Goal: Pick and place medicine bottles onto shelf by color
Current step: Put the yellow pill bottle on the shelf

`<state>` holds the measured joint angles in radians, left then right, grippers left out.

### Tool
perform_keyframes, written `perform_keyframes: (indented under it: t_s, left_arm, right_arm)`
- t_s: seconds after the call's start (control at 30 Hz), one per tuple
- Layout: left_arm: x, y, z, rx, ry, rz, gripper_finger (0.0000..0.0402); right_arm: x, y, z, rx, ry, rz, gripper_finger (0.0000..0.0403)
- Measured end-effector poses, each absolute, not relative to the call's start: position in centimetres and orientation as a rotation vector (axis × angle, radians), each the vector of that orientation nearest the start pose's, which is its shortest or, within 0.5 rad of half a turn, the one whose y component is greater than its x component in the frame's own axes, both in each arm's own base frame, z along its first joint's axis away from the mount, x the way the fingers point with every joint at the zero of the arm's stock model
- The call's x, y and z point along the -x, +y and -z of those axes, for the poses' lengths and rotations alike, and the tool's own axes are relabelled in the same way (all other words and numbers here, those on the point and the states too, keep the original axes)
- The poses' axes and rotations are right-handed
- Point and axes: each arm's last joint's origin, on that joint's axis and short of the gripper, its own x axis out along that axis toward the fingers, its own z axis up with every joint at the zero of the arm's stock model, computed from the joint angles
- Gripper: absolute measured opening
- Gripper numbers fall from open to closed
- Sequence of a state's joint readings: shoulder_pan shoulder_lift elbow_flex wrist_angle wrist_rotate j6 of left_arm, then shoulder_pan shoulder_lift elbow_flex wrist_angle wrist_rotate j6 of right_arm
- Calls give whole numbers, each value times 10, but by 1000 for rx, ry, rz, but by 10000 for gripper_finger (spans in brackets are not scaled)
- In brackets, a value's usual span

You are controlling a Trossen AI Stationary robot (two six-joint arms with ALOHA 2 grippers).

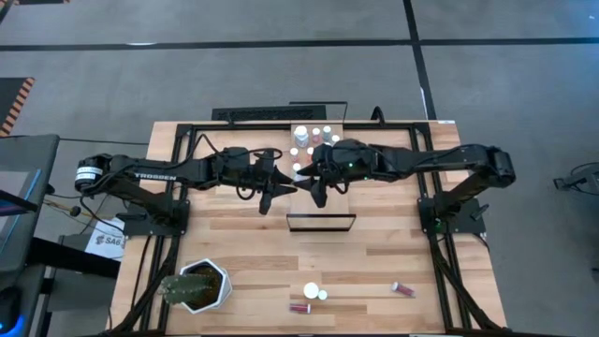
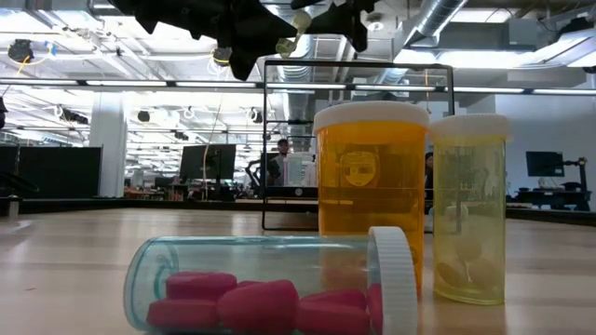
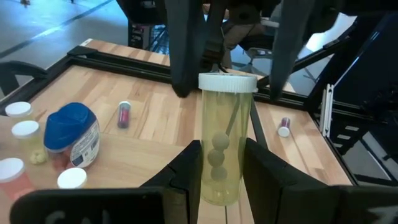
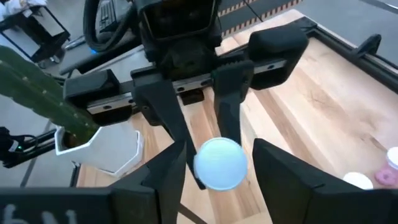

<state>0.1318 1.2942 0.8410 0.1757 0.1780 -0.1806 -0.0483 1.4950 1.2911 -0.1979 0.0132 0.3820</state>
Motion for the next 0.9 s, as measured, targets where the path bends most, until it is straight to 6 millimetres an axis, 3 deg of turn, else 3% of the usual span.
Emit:
perform_keyframes:
  t_s: [0.4,0.9]
  left_arm:
    - [-286,33,-280,204,255,20,78]
    - [-286,33,-280,170,251,2,95]
  right_arm:
    - [-340,-17,-338,-383,393,138,134]
    - [-340,-17,-338,-386,393,140,126]
